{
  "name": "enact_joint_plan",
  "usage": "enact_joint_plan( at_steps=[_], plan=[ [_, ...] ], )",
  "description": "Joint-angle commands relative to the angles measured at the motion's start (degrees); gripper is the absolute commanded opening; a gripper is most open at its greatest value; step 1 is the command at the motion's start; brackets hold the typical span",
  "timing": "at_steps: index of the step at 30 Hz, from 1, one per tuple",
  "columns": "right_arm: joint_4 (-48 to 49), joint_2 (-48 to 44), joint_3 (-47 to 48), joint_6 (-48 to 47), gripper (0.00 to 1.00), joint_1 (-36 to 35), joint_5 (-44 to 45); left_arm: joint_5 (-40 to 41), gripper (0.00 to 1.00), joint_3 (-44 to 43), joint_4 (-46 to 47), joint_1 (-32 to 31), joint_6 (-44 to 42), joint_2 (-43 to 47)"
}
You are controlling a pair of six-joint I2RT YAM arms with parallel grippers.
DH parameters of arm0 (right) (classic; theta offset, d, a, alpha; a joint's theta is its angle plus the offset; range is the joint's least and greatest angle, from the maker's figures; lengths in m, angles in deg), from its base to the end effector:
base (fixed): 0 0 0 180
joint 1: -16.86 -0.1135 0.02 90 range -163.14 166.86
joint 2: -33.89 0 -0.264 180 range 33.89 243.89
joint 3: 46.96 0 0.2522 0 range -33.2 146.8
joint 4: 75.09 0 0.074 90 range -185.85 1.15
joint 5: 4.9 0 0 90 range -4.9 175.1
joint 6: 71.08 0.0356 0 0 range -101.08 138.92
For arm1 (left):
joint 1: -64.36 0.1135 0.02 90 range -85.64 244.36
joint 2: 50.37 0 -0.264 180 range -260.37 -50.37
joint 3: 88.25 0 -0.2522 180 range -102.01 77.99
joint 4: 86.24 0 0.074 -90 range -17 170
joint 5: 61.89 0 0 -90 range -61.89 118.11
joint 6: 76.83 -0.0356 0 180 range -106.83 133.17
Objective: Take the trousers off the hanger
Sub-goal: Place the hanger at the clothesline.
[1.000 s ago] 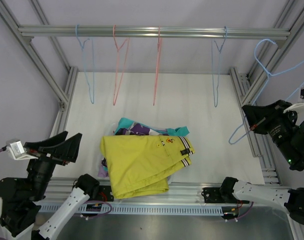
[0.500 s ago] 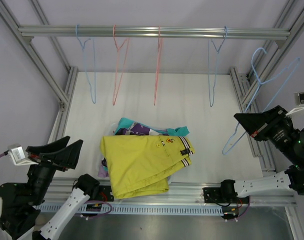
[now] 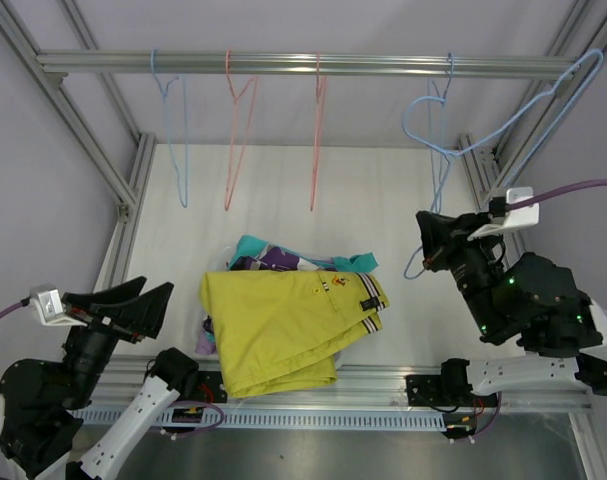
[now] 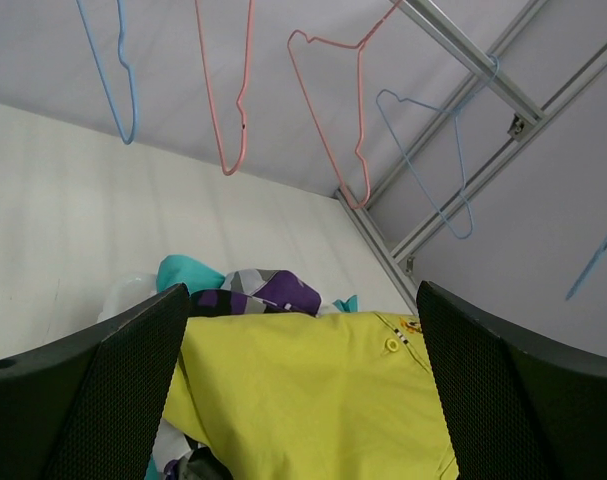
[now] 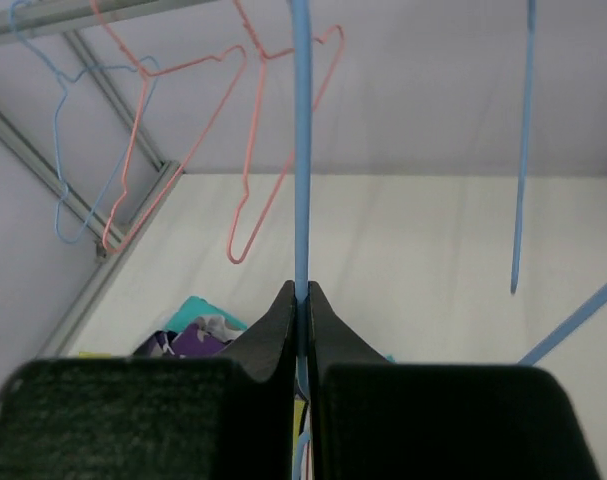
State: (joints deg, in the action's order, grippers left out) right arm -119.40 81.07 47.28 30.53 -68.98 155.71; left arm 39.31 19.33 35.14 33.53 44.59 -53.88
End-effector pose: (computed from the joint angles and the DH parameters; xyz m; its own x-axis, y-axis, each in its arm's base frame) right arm 0.0406 0.0954 0.4959 -0.0495 0.2408 -0.9693 -0.2581 0.9344 0.2453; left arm -0.0356 0.0293 0.3844 -0.0456 -0.5683 -0.8216 0.3689 0.7547 -0.5425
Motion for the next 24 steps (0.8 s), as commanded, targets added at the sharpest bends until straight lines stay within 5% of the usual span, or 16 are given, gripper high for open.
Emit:
enact_joint_plan(
  at_steps=[1,6,12,24],
  plan=[
    [35.12,1.93,-0.33,-34.55,0.0,-3.88,-1.08,-0.39,0.99,-0.32,-1.72,0.33,-1.09,0.43],
    [56.68,12.83,5.18,-61.93,0.0,-8.55,-4.07,0.14,0.99,-0.76,-3.29,0.24,-1.71,0.78],
    [62.23,27.69,19.07,-82.13,0.0,-9.69,-6.71,1.89,0.99,-0.41,-4.97,0.24,-2.85,1.84],
    [102.92,51.24,42.27,-133.14,0.0,-1.44,-11.89,-0.74,1.0,2.14,-4.45,0.24,-1.45,1.66]
  ],
)
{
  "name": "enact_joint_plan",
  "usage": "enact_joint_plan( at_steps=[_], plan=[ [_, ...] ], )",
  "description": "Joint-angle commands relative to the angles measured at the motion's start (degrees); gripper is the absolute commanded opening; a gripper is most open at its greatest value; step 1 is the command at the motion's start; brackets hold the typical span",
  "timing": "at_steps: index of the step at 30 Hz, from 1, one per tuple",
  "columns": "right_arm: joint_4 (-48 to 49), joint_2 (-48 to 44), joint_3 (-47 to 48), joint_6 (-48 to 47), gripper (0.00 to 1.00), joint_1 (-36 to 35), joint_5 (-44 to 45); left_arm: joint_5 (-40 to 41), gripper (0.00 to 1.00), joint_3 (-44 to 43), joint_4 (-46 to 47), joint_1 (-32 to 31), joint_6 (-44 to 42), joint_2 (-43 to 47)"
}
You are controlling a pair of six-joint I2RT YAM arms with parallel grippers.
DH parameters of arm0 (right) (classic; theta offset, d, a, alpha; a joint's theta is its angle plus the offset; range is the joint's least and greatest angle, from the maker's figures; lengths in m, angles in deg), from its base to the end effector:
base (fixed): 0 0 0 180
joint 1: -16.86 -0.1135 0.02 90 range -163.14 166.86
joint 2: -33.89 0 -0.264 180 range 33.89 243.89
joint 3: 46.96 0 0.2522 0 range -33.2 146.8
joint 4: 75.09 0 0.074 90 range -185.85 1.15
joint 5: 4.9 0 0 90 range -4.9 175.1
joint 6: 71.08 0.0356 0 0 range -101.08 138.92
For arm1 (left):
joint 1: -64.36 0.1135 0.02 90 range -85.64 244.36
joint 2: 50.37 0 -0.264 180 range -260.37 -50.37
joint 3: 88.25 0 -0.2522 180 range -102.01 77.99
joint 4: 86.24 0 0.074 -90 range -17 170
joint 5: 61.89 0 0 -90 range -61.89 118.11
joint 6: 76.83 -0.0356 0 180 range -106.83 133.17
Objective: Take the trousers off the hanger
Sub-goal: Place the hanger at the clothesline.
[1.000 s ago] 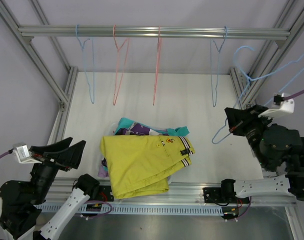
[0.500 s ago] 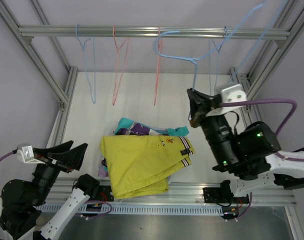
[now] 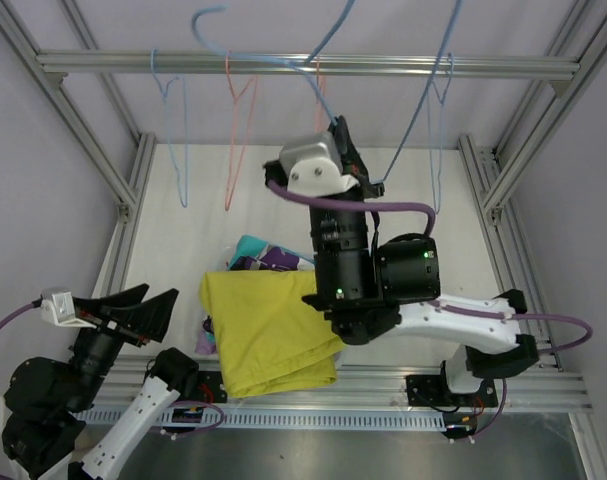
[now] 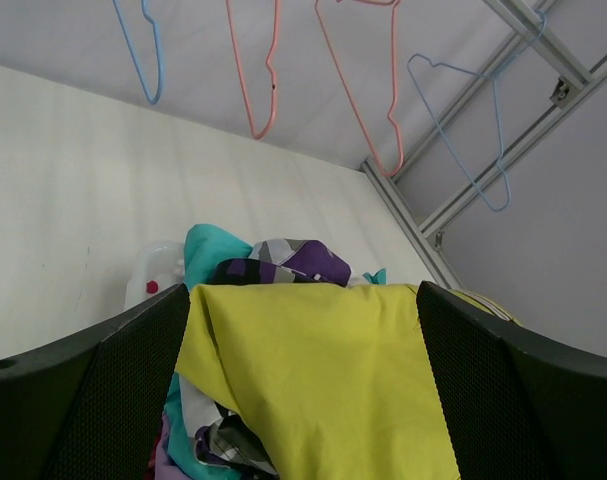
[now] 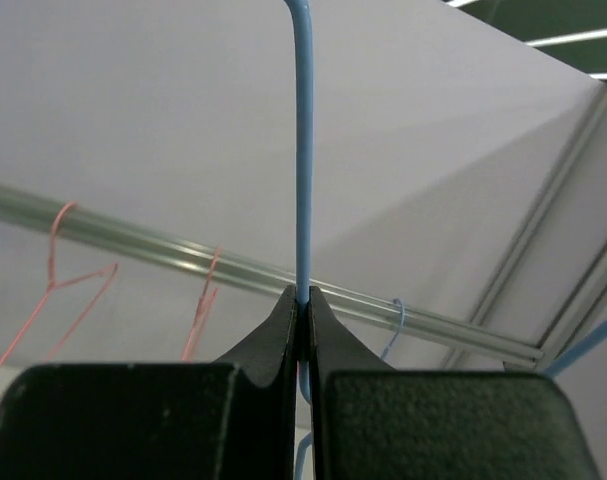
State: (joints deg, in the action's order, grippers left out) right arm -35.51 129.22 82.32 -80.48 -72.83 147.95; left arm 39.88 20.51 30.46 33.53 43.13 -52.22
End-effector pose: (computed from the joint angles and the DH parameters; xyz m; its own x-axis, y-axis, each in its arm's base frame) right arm 0.0332 0.2791 0.6037 0.4480 -0.4079 -0.7955 0.0794 0.9045 -0.4191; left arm -0.0365 0.0302 0.3696 -0.0846 -0.5188 -0.8507 0.3293 0.7912 -0.5153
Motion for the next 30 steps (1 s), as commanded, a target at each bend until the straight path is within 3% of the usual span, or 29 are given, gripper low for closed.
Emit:
enact_joint_plan(
  at_steps=[1,3,11,22,30],
  plan=[
    [20.82,7.11,9.87,-27.99,0.0,4.94,-5.18,-1.31,0.99,1.22,0.23,0.33,0.02,0.0],
    [22.33,10.47,15.86,-30.76,0.0,7.59,-7.12,-1.75,1.0,1.31,0.32,0.24,0.02,-0.09],
    [27.17,9.27,13.24,-28.24,0.0,24.36,-10.29,-1.93,1.0,2.1,0.41,0.33,-0.51,-0.26],
    [21.37,-0.58,-13.8,-15.84,0.0,40.37,-11.43,-2.45,0.99,6.76,4.45,0.33,-1.39,-1.93],
    [11.87,-8.4,-23.68,-5.2,0.0,50.83,-9.51,-3.07,0.99,8.07,6.47,0.33,-1.21,-2.37]
  ],
)
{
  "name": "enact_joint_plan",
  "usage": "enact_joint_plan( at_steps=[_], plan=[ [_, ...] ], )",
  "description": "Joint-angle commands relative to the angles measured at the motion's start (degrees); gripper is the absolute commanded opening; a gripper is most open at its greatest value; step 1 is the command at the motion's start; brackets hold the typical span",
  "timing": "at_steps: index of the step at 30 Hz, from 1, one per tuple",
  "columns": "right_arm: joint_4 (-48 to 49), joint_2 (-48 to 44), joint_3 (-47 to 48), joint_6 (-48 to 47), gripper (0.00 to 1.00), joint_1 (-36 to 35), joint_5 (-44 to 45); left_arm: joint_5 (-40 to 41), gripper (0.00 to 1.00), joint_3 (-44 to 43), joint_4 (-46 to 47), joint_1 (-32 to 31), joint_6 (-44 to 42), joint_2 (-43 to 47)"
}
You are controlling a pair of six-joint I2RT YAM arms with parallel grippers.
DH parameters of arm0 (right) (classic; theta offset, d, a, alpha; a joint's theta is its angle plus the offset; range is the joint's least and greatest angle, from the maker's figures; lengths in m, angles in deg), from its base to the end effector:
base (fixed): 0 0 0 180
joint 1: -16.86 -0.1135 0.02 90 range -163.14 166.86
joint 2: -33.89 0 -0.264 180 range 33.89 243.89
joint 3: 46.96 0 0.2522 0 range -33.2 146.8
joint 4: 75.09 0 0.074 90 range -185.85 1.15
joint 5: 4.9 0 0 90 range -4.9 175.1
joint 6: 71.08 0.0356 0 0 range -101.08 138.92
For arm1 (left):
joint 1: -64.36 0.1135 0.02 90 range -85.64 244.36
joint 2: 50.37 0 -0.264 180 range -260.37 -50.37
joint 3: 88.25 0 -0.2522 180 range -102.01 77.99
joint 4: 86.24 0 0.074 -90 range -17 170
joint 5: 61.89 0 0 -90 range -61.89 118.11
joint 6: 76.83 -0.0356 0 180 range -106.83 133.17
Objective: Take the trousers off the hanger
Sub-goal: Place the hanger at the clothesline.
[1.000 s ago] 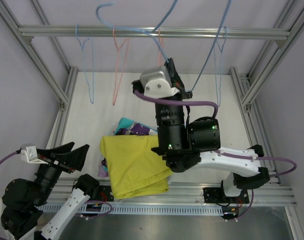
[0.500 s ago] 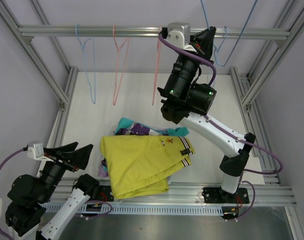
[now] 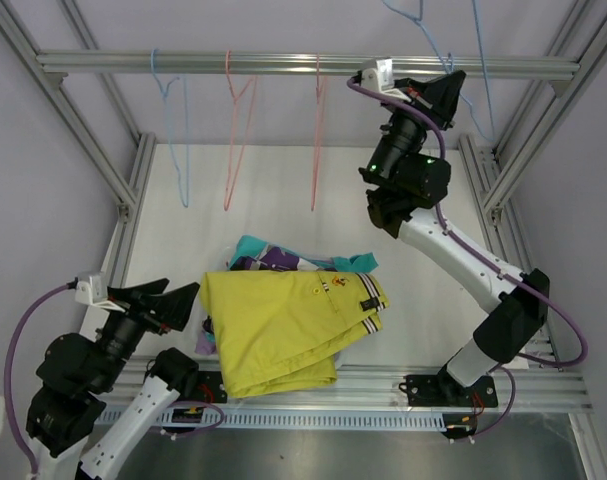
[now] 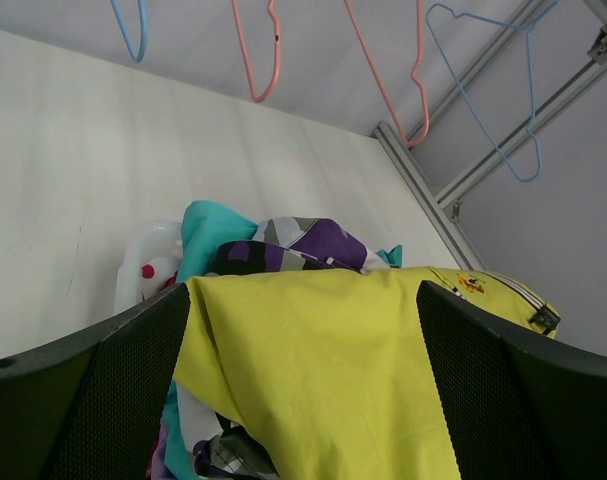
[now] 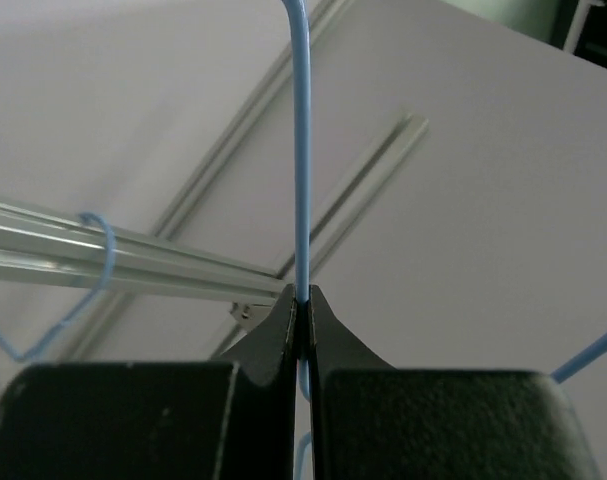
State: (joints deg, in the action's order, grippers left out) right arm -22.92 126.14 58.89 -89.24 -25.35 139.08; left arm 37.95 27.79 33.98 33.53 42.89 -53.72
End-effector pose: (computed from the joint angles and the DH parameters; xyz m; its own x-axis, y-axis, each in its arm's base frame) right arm 0.2523 0.1899 0.5232 -0.0687 -0.8167 -0.5729 0.6883 0.3769 -0.6198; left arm -0.0061 0.0107 0.3502 -0.1668 -0.4693 -0.8671 0.3173 0.8071 -0.4979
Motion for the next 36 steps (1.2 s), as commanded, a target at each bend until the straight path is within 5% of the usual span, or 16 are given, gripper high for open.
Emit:
enact_joint_plan(
  at_steps=[1,4,12,15,22,26,31,36],
  plan=[
    [-0.37,-5.58,-0.25,3.57,0.0,4.15,-0.19,-1.15,0.99,1.5,3.3,0.33,-1.06,-0.86],
    [-0.45,-7.68,0.98,6.1,0.0,6.62,2.53,-2.11,1.0,1.85,4.09,0.33,-1.06,-2.26],
    [-13.62,-15.95,-2.7,31.02,0.0,6.01,-1.75,-3.7,0.99,0.71,3.48,0.33,-0.8,-4.55],
    [-25.74,-20.5,-3.85,48.83,0.0,6.09,-9.57,-2.64,0.99,-0.87,1.9,0.33,-1.5,-5.6],
    [-44.98,-24.84,-0.17,70.69,0.0,8.72,-36.64,0.26,1.0,-1.75,0.4,0.33,-1.85,-7.63],
    [-50.54,-19.31,5.54,67.85,0.0,9.08,-42.73,2.01,0.99,-1.57,0.84,0.33,-1.59,-8.77],
    [-47.57,-8.41,11.08,55.79,0.0,11.18,-30.63,4.48,1.0,-1.4,2.07,0.33,-1.24,-9.48],
    [-47.91,-2.43,13.37,55.42,0.0,20.57,-25.25,5.01,0.99,-1.22,3.91,0.33,-3.08,-12.45]
  ],
)
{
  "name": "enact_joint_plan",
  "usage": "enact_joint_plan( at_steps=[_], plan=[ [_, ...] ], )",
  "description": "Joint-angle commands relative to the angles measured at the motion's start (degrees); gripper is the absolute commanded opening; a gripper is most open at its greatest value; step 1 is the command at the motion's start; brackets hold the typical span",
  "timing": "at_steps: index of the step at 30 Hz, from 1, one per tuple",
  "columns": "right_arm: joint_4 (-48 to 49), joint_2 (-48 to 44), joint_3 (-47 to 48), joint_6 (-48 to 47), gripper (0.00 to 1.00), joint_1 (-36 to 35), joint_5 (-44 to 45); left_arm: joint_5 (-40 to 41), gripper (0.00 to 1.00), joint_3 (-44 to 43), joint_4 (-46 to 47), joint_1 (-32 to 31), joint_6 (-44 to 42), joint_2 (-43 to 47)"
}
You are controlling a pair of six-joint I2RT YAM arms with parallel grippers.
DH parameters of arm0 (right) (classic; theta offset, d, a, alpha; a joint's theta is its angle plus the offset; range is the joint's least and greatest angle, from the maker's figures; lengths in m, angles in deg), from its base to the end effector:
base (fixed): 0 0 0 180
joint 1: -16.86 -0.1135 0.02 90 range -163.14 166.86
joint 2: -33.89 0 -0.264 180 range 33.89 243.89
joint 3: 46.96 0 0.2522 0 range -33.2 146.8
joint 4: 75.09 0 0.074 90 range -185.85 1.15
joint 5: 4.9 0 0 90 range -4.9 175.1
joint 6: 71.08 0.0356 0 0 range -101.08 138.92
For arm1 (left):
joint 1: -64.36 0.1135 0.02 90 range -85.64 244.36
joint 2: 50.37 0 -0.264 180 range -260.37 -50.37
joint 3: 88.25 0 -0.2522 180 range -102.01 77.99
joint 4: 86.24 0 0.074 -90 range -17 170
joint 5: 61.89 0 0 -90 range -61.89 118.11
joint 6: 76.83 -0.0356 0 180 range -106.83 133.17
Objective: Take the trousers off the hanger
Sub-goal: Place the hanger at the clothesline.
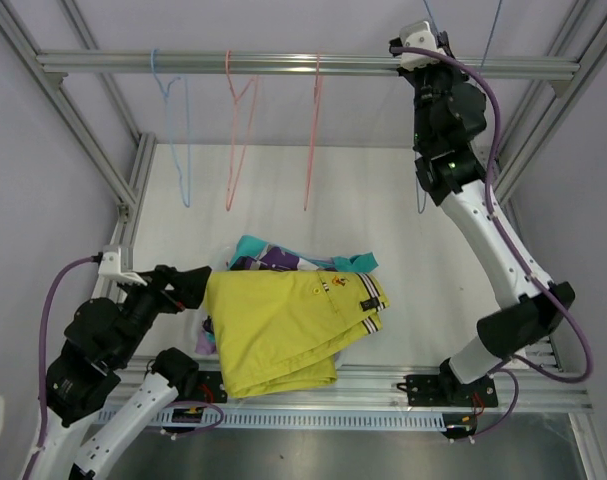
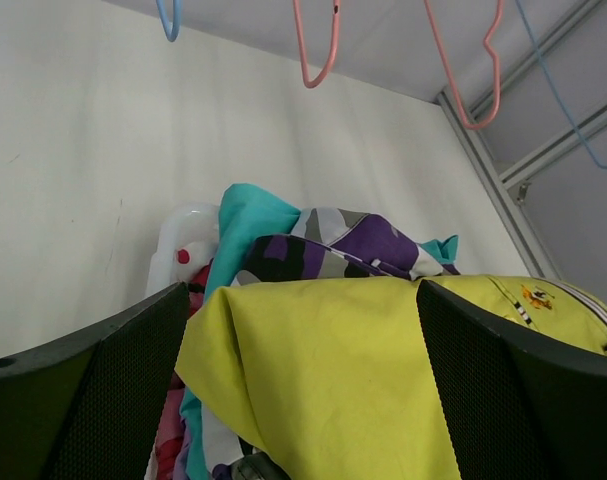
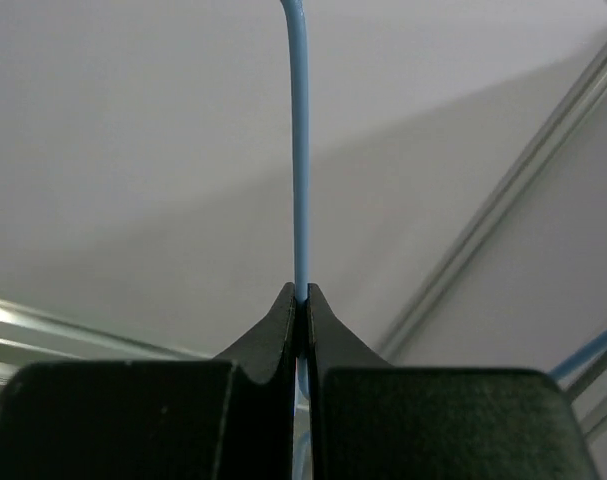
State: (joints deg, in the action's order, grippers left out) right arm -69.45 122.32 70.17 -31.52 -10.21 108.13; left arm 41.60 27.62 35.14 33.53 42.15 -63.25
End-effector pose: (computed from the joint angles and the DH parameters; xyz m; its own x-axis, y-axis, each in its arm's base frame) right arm 0.2932 0.1342 0.5587 0.4210 -0.5816 -0.6960 0.3037 0.8135 -0.4960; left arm 0.0285 -0.0073 0.3551 -0.2416 -0.4045 -0.8821 0.2088 0.8660 -0.4543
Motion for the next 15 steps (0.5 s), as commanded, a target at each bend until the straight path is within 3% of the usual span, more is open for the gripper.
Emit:
enact_joint_plan(
  at_steps=[1,9,15],
  plan=[
    [-0.42,2.27,2.79,-3.43,0.0,6.49,9.28,1.7,1.0,-1.05,3.54,0.33,-3.3,-3.46],
    [-0.94,3.25,1.4,-4.24,0.0,17.04,15.38,-0.31,0.99,0.89,9.7,0.33,-5.42,-6.54],
    [1.17,-7.37,-9.66,-0.02,0.0,20.13,13.8,-2.16,0.99,0.36,10.85,0.33,-5.94,-8.12]
  ],
)
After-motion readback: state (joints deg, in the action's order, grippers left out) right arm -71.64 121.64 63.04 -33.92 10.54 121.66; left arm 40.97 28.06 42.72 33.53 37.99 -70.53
